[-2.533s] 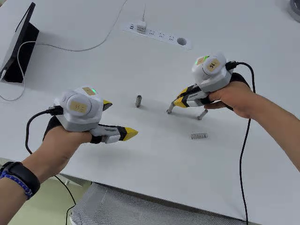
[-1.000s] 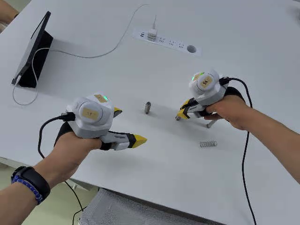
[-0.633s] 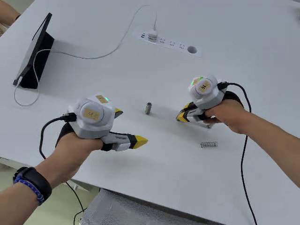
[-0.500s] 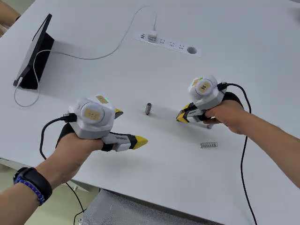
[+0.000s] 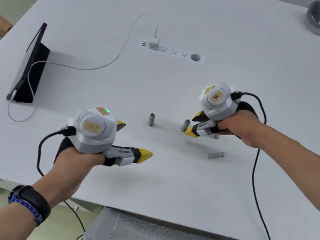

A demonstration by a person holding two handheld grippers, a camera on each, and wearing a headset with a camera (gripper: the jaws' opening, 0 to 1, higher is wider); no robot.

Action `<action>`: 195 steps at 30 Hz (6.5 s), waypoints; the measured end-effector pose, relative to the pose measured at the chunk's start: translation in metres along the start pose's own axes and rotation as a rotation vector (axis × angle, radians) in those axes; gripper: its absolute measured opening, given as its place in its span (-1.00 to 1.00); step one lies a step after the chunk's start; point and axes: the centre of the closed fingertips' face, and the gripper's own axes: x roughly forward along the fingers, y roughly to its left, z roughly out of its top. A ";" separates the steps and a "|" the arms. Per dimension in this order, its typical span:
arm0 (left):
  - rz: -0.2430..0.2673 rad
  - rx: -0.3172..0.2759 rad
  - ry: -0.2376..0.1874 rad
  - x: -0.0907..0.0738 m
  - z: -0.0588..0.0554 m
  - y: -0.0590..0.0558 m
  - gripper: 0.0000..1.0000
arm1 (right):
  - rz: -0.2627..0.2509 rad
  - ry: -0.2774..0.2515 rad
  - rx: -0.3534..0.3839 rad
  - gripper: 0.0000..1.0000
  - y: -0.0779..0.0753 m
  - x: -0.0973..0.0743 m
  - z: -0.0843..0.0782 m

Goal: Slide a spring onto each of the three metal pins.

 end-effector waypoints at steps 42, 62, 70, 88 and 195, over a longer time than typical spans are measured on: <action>-0.031 0.015 -0.016 0.002 0.014 -0.026 0.46 | -0.127 -0.249 0.267 0.22 0.029 -0.059 -0.025; -0.051 0.020 -0.005 0.009 0.015 -0.037 0.46 | -0.175 -0.340 0.394 0.32 0.039 -0.072 -0.053; -0.055 0.025 0.002 0.013 0.016 -0.040 0.46 | -0.210 -0.358 0.421 0.40 0.037 -0.083 -0.066; -0.061 0.039 0.007 0.027 0.025 -0.049 0.47 | -0.260 -0.381 0.475 0.54 0.033 -0.109 -0.097; -0.153 0.351 0.199 0.213 0.010 -0.124 -0.76 | -0.190 -0.396 0.501 0.72 0.056 -0.127 -0.146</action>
